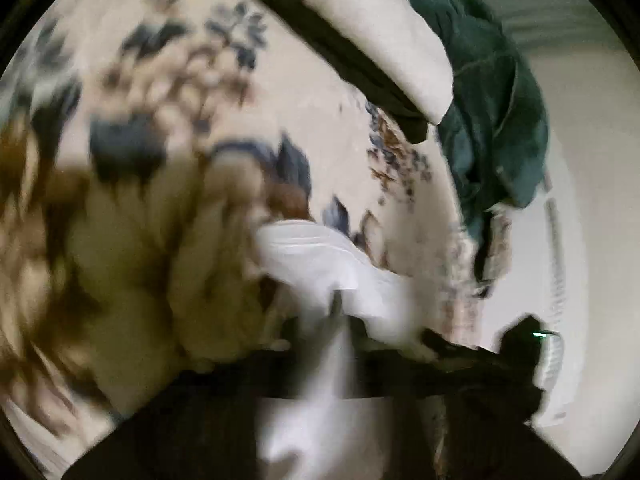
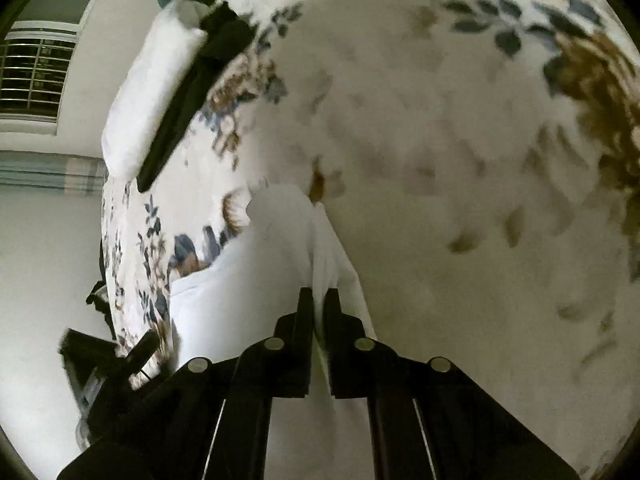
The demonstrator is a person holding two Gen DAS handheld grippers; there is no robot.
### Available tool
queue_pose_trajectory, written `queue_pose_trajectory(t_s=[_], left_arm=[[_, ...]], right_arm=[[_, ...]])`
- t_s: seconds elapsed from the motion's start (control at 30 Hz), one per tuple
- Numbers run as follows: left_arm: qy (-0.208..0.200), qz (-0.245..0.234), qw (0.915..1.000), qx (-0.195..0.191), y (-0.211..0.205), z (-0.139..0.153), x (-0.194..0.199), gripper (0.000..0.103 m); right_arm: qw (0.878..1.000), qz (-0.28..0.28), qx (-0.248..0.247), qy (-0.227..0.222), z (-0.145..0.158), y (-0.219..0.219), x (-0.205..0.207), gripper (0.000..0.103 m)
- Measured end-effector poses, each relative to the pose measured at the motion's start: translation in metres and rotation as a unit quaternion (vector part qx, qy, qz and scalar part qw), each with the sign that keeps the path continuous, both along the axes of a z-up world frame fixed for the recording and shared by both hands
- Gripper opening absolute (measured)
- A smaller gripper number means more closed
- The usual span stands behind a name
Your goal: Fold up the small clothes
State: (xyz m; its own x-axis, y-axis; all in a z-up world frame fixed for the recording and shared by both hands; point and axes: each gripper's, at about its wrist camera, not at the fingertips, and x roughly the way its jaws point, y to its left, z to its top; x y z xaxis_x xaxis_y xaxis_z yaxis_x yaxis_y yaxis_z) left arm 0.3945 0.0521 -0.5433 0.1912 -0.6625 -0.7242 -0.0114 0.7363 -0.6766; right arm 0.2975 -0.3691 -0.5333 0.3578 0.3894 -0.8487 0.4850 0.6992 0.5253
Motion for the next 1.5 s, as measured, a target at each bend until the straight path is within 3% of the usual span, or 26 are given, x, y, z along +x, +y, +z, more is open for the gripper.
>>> queue_pose_trajectory(t_s=[0.17, 0.27, 0.3, 0.33, 0.37, 0.4, 0.47, 0.57, 0.67, 0.7, 0.73, 0.77, 0.8, 0.83, 1.0, 1.17, 1.37, 1.5], left_arm=[[0.014, -0.009, 0.9991, 0.039, -0.007, -0.02, 0.016, 0.004], [0.047, 0.005, 0.9989, 0.001, 0.003, -0.026, 0.018, 0.012], [0.063, 0.012, 0.9978, -0.017, 0.009, -0.028, 0.018, 0.033], [0.071, 0.015, 0.9969, -0.031, 0.014, -0.029, 0.017, 0.067], [0.078, 0.017, 0.9955, -0.05, 0.019, -0.031, 0.014, 0.08], [0.083, 0.022, 0.9932, -0.078, 0.025, -0.035, 0.009, 0.082], [0.105, 0.013, 0.9891, -0.103, 0.025, -0.046, 0.002, 0.082], [0.123, -0.016, 0.9861, -0.111, 0.012, -0.056, -0.005, 0.082], [0.128, -0.041, 0.9845, -0.113, -0.006, -0.057, -0.008, 0.082], [0.123, -0.043, 0.9856, -0.108, -0.011, -0.054, -0.009, 0.08], [0.117, -0.046, 0.9866, -0.104, -0.014, -0.051, -0.01, 0.067], [0.109, -0.054, 0.9879, -0.096, -0.019, -0.046, -0.011, 0.051], [0.105, -0.062, 0.9893, -0.081, -0.023, -0.042, -0.012, 0.021], [0.099, -0.061, 0.9904, -0.074, -0.024, -0.039, -0.011, 0.018], [0.083, -0.04, 0.9938, -0.062, -0.021, -0.008, -0.009, 0.017], [0.055, -0.032, 0.9955, -0.07, -0.022, 0.029, 0.014, 0.017], [-0.01, -0.026, 0.9963, -0.082, -0.031, 0.095, 0.092, 0.017], [-0.056, -0.018, 0.9953, -0.077, -0.038, 0.133, 0.181, 0.017]], right_arm=[[1.0, -0.014, -0.017, 0.005, 0.001, -0.003, -0.006, 0.005], [0.999, 0.01, -0.012, 0.036, -0.006, -0.001, 0.006, 0.007], [0.999, 0.013, -0.004, 0.04, -0.007, -0.004, 0.006, 0.012], [0.999, 0.017, 0.009, 0.044, -0.007, -0.009, 0.005, 0.018], [0.998, 0.021, 0.025, 0.044, -0.007, -0.014, 0.003, 0.04], [0.998, 0.024, 0.036, 0.046, -0.008, -0.017, -0.001, 0.064], [0.995, 0.043, 0.075, 0.057, -0.018, -0.024, -0.011, 0.072], [0.984, 0.072, 0.134, 0.092, -0.044, -0.019, -0.022, 0.072], [0.977, 0.086, 0.168, 0.098, -0.06, -0.01, -0.03, 0.072], [0.978, 0.087, 0.167, 0.091, -0.06, -0.007, -0.031, 0.066], [0.979, 0.088, 0.164, 0.085, -0.059, -0.004, -0.032, 0.055], [0.979, 0.093, 0.164, 0.082, -0.058, 0.001, -0.031, 0.025], [0.979, 0.095, 0.16, 0.079, -0.055, 0.005, -0.031, 0.014], [0.981, 0.095, 0.152, 0.073, -0.05, 0.007, -0.031, 0.014], [0.983, 0.106, 0.144, 0.047, -0.014, 0.009, -0.027, 0.011], [0.983, 0.126, 0.131, 0.013, 0.041, 0.006, 0.006, 0.011], [0.983, 0.142, 0.1, -0.058, 0.114, -0.003, 0.093, 0.011], [0.981, 0.143, 0.081, -0.104, 0.146, -0.006, 0.172, 0.011]])
